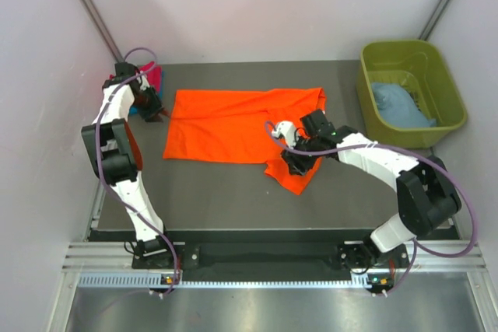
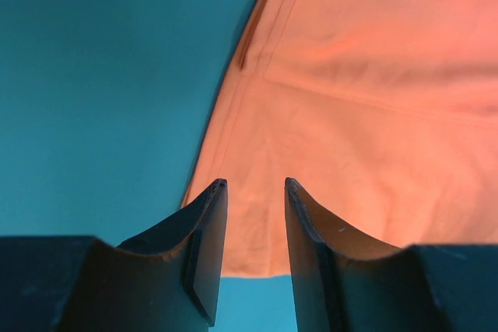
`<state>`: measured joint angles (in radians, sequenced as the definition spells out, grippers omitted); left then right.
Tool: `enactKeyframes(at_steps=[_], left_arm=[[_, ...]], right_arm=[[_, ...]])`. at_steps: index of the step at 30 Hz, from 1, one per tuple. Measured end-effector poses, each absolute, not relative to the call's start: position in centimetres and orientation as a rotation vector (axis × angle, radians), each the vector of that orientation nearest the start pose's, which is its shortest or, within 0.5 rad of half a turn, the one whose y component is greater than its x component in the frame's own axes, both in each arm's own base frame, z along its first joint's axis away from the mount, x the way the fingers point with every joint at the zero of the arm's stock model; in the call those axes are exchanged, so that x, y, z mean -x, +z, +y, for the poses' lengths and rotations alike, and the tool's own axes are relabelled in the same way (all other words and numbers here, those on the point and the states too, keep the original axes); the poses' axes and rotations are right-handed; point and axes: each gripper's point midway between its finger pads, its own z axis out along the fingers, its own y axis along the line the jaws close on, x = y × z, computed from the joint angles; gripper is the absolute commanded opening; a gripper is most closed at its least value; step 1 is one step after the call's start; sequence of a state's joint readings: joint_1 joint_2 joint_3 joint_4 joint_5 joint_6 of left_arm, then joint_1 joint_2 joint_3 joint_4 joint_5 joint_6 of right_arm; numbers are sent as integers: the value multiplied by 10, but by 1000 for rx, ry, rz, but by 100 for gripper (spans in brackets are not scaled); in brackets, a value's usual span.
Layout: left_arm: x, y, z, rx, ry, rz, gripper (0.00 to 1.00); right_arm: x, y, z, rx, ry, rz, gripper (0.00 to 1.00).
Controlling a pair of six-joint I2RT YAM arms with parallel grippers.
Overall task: Fold and stack the t-shirts
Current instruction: Fold the tshirt
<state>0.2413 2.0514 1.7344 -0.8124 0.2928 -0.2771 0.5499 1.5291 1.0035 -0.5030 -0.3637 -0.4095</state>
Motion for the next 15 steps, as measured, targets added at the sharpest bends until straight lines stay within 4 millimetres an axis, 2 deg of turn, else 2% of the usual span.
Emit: enactKeyframes(at_steps=[7,15], left_arm=[[-471,104,55,602,-386,2576,41],[-469,107,55,610,-378,2574,41]], right_arm=[[-215,69,229,1550,555,2139,49],[-197,56,223,1659,525,2130,48]])
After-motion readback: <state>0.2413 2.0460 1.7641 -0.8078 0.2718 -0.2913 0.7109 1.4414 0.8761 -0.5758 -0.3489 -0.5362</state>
